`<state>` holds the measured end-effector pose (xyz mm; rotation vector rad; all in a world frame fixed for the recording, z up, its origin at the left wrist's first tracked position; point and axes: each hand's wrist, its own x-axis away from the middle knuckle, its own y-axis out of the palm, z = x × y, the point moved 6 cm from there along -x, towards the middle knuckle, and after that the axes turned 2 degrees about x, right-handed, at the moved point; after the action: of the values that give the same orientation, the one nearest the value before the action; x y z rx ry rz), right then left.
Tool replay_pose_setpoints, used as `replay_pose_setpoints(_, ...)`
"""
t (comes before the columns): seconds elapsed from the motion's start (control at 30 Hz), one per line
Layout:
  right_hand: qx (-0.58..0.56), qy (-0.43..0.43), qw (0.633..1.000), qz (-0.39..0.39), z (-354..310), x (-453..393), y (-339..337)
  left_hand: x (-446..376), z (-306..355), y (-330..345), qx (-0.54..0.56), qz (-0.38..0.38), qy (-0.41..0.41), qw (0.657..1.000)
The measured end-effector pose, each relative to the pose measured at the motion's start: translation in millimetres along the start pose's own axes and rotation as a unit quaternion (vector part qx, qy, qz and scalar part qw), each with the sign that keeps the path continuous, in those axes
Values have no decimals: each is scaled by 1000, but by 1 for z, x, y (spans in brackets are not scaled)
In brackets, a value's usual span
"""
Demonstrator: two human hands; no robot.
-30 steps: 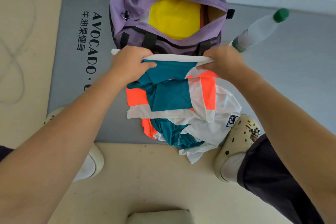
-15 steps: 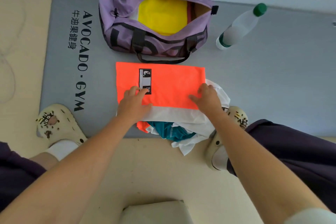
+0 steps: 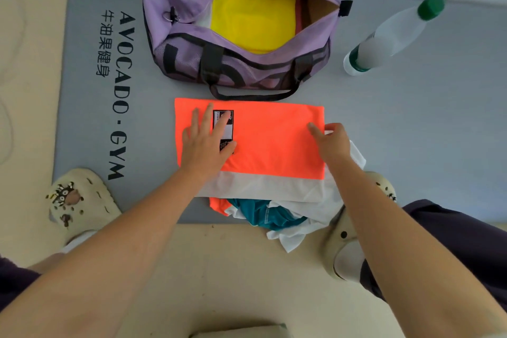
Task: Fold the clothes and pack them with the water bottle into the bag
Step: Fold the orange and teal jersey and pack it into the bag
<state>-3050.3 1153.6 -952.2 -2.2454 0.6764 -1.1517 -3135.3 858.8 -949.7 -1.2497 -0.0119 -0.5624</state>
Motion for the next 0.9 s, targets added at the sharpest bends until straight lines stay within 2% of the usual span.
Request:
replay_pose_setpoints(0.07,29,-12,999,-29,-7,-14,1,-7,-10,14,-35,-38,-5,999)
replay_pose_setpoints(0.13,62,-37,997,-42,-15,-26,-2,-10,-24,22,-62,-38,5,997)
replay_pose_setpoints(0.2,95,-57,993,-29,-24,-33,-9,-12,-34,23,-67,-24,22,997)
replay_pose_setpoints(0.27,157,-90,983,17,-35,-33,-16,-12,-38,24,-63,-22,30,997)
replay_pose_setpoints(0.33,212,-164,960,81,-57,-26,-16,-12,-39,25,-60,-21,36,997)
replay_pose_setpoints(0.4,228,-262,935,70,-84,-13,2,-15,-37,20,-50,-32,11,998)
replay_pose_setpoints(0.47,243,-346,906,2,-106,1,30,-9,-25,5,2,3,-42,999)
replay_pose_setpoints(0.53,278,-385,878,-66,-118,12,59,13,3,-15,113,118,-61,985)
replay_pose_setpoints(0.57,296,-386,869,-94,-120,14,70,29,18,-17,191,139,-84,968)
replay_pose_setpoints(0.6,315,-380,863,-109,-121,14,80,44,33,-9,270,104,-126,949)
replay_pose_setpoints(0.63,334,-375,858,-108,-121,14,87,59,49,6,343,30,-189,920)
replay_pose_setpoints(0.67,355,-374,851,-97,-121,13,91,75,62,25,417,-42,-272,866)
replay_pose_setpoints(0.7,371,-375,845,-84,-121,12,94,92,71,44,501,-87,-373,776)
replay_pose_setpoints(0.73,381,-375,842,-74,-121,11,96,108,78,60,588,-97,-468,653)
replay_pose_setpoints(0.77,386,-376,840,-68,-121,12,97,120,83,69,655,-82,-535,528)
replay_pose_setpoints(0.8,390,-378,837,-65,-121,12,98,126,87,75,696,-57,-568,436)
replay_pose_setpoints(0.83,394,-379,835,-65,-121,12,99,129,87,78,719,-38,-577,386)
replay_pose_setpoints(0.9,400,-379,832,-65,-121,12,99,129,88,76,737,-12,-578,351)
